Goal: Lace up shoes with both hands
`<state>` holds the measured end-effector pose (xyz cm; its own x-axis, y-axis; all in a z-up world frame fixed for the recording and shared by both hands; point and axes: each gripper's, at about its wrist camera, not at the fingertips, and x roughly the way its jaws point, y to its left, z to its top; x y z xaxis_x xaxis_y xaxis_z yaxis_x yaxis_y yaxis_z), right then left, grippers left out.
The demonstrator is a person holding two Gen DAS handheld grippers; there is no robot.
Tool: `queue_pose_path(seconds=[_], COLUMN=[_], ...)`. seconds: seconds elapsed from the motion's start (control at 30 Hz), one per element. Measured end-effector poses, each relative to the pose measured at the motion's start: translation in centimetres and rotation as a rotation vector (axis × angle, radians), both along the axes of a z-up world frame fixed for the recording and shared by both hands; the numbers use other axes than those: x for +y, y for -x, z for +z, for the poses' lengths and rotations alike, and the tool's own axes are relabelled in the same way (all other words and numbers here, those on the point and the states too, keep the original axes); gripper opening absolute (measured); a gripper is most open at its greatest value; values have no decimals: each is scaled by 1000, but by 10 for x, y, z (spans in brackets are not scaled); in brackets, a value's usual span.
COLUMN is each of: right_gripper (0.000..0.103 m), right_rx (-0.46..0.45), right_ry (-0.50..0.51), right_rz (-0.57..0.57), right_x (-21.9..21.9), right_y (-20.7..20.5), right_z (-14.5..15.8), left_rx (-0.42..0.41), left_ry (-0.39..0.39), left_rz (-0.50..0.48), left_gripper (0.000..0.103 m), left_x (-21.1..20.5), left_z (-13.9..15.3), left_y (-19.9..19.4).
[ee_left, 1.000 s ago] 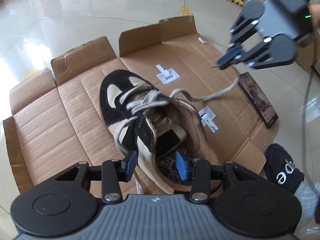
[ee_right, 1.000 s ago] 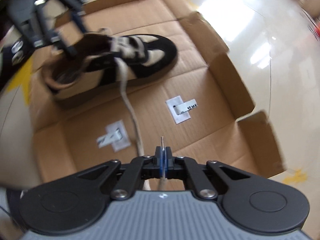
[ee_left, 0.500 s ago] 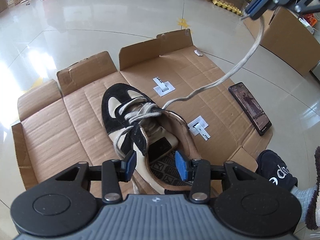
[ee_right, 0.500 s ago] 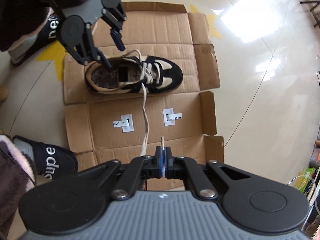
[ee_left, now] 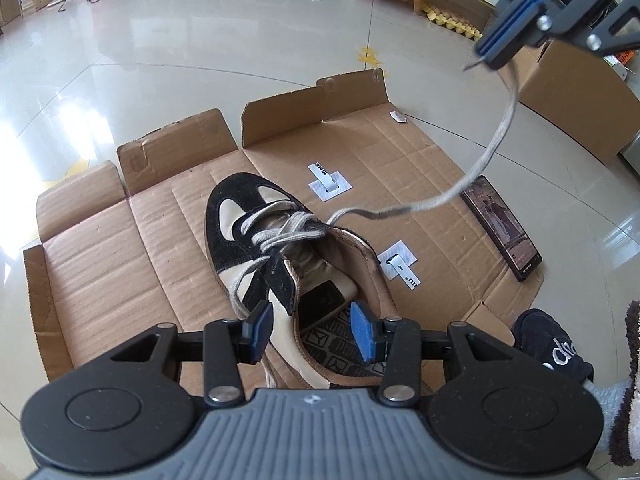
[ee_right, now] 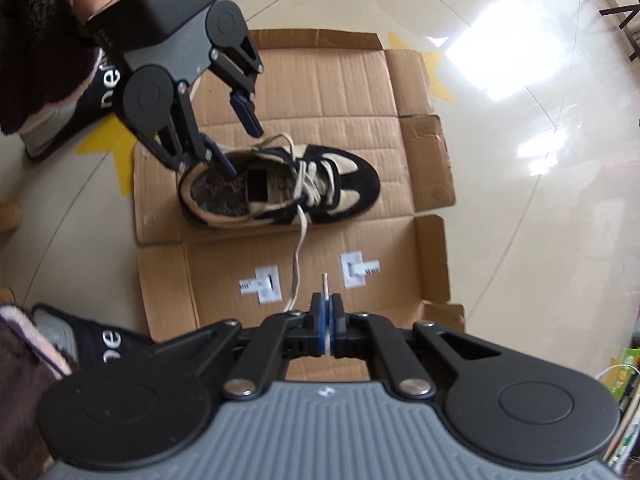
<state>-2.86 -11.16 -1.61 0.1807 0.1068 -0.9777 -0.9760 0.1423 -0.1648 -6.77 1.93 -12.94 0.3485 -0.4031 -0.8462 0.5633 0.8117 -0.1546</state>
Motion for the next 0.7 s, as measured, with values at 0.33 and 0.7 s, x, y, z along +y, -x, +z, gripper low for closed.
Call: queue_pose_path(seconds=[0.33,0.7], right_gripper=[1,1], right_rx=[64,115], right_ry=[-161,-357], right_rz=[-62,-214], right_x=[14,17], right_y=[-10,-14], right_z=[-42,-74], left_rx=[-60,-106], left_ry=[-5,-47], left_rz=[-14,-41], left_gripper=[39,14], left_x=[-5,-5], left_z=[-10,-10], left_y=[-7,-7])
